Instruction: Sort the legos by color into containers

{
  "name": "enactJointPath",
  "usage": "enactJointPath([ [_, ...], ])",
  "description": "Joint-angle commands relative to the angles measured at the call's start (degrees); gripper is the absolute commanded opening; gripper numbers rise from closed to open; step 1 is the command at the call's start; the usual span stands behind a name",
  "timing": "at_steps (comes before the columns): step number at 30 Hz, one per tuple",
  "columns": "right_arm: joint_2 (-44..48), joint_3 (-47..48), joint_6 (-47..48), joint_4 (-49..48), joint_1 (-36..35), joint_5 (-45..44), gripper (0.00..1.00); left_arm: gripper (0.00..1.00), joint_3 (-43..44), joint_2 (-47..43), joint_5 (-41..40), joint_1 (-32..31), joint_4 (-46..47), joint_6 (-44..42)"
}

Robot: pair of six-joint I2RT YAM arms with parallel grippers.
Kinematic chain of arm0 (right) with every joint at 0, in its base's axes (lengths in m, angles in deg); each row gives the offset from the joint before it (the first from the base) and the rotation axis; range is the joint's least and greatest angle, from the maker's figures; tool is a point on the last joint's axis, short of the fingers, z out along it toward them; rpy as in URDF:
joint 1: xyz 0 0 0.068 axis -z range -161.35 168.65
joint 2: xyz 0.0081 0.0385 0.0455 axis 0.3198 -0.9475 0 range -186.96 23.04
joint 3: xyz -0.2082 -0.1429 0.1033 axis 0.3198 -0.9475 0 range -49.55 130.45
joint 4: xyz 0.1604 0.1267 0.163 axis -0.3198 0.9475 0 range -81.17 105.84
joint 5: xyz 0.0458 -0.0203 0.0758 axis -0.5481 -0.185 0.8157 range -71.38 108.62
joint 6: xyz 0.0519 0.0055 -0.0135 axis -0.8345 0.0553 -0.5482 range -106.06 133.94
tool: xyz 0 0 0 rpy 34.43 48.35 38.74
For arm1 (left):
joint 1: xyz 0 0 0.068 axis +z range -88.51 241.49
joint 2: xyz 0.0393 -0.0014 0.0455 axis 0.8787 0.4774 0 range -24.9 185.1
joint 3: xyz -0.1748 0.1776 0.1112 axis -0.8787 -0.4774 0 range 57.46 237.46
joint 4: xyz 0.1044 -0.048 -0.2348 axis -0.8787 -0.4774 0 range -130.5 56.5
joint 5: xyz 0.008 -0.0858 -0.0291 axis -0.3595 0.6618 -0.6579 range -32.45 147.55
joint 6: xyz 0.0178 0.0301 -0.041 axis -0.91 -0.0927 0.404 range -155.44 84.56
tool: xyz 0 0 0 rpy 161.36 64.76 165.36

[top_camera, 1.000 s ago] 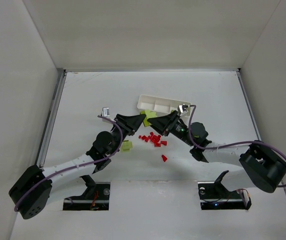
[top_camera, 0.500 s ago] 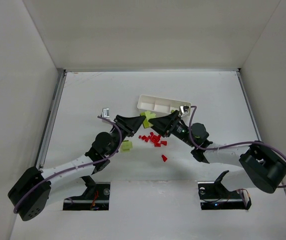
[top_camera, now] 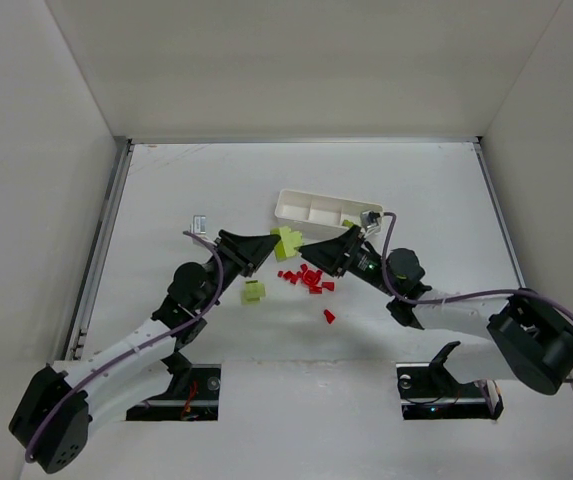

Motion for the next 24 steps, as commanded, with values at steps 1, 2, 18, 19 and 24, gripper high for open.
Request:
enactJointPath([
  [1,2.80,0.83,5.07,-3.46,0.87,3.60,0.90,0.20,0.27,-3.12,7.42,2.46,-3.36,2.69],
  [2,2.80,1.01,5.77,-3.11,1.22,4.12,0.90,0.19,0.53,-3.47,9.00,3.07,-4.59,2.95],
  [18,-0.10,3.12,6.31,-2.76,2.19,7.12,0.84,0.19,0.10,-4.26,15.09,2.90,-6.36,5.85],
  [19,-0.10,2.94,6.22,-2.76,2.19,7.03,0.82,0.19,0.01,-4.35,14.91,2.90,-6.36,5.85],
  [24,-1.07,2.59,5.95,-2.76,2.19,6.85,0.75,0.19,-0.08,-3.56,14.91,3.00,-5.83,5.59],
])
